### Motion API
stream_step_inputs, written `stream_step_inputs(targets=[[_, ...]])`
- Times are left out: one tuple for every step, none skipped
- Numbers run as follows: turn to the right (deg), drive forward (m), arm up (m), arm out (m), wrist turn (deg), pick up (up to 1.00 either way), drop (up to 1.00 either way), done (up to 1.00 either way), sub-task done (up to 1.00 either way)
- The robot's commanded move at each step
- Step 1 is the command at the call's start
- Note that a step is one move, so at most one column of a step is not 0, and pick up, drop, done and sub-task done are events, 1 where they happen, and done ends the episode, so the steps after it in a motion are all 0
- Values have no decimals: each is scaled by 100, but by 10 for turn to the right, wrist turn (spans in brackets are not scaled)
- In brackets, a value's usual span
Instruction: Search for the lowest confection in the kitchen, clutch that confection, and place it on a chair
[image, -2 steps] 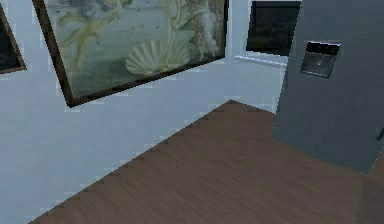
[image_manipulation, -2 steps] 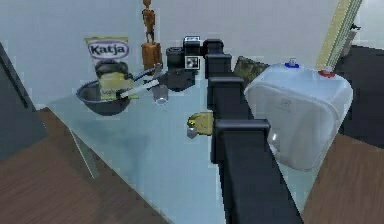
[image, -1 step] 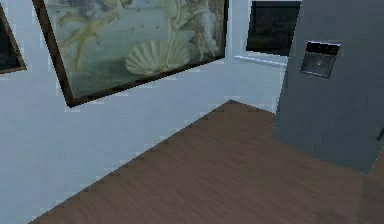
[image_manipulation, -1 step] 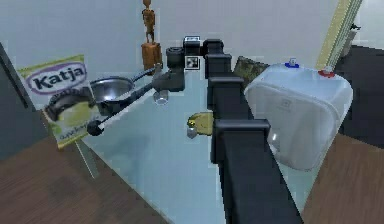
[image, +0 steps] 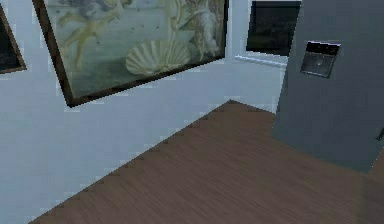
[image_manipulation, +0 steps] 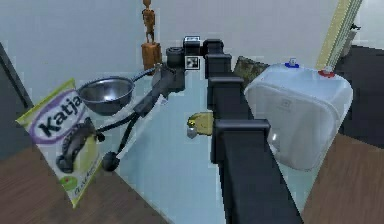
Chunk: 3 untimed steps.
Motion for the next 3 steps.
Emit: stream_step_inputs(targets=[[0,0,0,-34,0,0,0,0,0],[-450,0,0,0,0,0,0,0,0],[-30,0,0,0,0,0,0,0,0]])
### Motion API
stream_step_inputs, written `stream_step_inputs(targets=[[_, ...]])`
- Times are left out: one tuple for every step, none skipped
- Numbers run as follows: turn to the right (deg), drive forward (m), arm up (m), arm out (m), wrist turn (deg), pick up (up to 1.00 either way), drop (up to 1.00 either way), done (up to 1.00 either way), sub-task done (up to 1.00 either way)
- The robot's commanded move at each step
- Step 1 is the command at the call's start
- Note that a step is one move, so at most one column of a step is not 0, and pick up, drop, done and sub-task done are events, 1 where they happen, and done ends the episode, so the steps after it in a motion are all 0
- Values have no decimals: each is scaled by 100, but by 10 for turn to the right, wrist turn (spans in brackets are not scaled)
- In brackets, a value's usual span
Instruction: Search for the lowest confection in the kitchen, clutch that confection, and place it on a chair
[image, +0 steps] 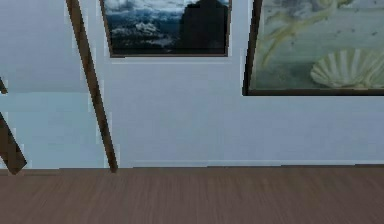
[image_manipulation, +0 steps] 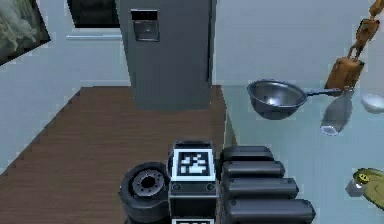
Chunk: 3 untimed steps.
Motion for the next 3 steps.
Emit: stream_step_inputs(targets=[[0,20,0,0,0,0,0,0,0],[-450,0,0,0,0,0,0,0,0],[-390,0,0,0,0,0,0,0,0]])
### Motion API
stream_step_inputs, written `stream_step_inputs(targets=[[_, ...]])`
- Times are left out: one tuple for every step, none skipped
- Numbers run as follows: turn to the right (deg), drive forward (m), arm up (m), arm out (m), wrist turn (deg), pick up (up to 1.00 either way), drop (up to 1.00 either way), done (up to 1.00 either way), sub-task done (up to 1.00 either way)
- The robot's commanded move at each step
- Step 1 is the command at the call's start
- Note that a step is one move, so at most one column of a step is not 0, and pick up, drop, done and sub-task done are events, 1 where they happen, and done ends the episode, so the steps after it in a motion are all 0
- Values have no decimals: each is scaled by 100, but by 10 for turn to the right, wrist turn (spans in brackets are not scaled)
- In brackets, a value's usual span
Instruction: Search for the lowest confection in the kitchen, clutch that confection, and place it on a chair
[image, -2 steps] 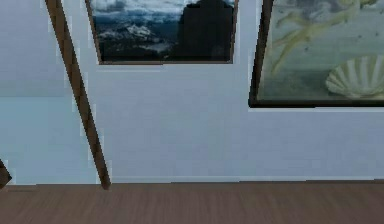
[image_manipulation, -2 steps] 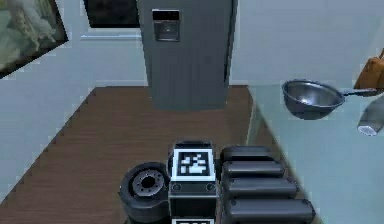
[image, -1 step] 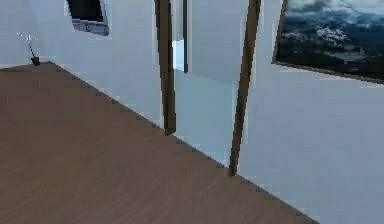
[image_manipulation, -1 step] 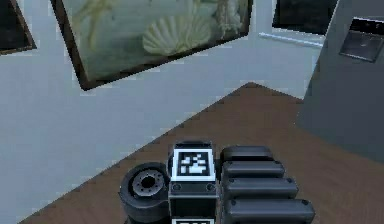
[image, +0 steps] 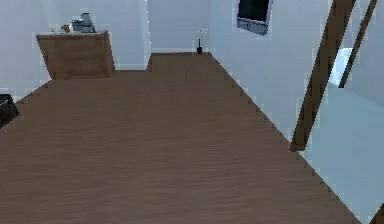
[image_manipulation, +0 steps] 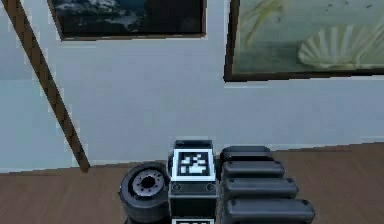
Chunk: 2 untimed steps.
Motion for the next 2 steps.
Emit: stream_step_inputs(targets=[[0,25,0,0,0,0,0,0,0],[-450,0,0,0,0,0,0,0,0]])
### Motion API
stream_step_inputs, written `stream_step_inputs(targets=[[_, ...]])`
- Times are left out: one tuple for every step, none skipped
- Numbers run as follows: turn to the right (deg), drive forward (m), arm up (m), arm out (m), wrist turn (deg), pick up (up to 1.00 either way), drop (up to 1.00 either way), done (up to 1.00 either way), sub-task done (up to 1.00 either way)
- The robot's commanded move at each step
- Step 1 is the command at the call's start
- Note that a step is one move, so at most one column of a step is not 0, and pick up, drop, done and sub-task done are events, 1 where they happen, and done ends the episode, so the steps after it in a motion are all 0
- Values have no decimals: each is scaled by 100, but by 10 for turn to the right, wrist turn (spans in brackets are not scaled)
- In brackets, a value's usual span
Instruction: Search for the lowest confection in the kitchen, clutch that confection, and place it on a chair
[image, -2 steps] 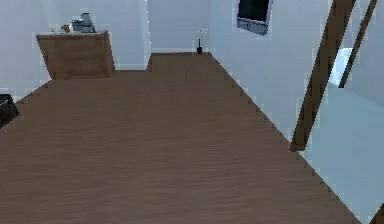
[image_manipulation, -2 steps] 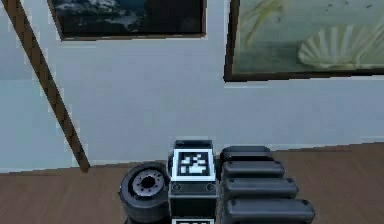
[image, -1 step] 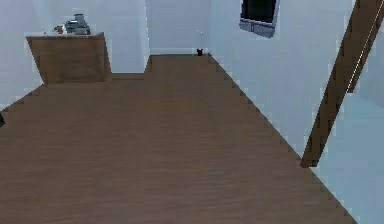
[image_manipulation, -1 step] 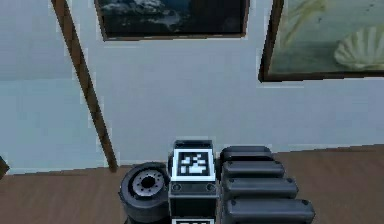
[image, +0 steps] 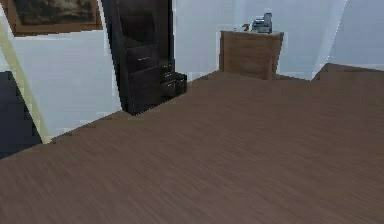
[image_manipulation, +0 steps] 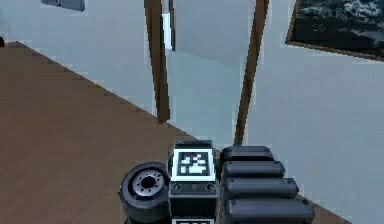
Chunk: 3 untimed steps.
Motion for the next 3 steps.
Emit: stream_step_inputs(targets=[[-30,0,0,0,0,0,0,0,0],[0,45,0,0,0,0,0,0,0],[-450,0,0,0,0,0,0,0,0]])
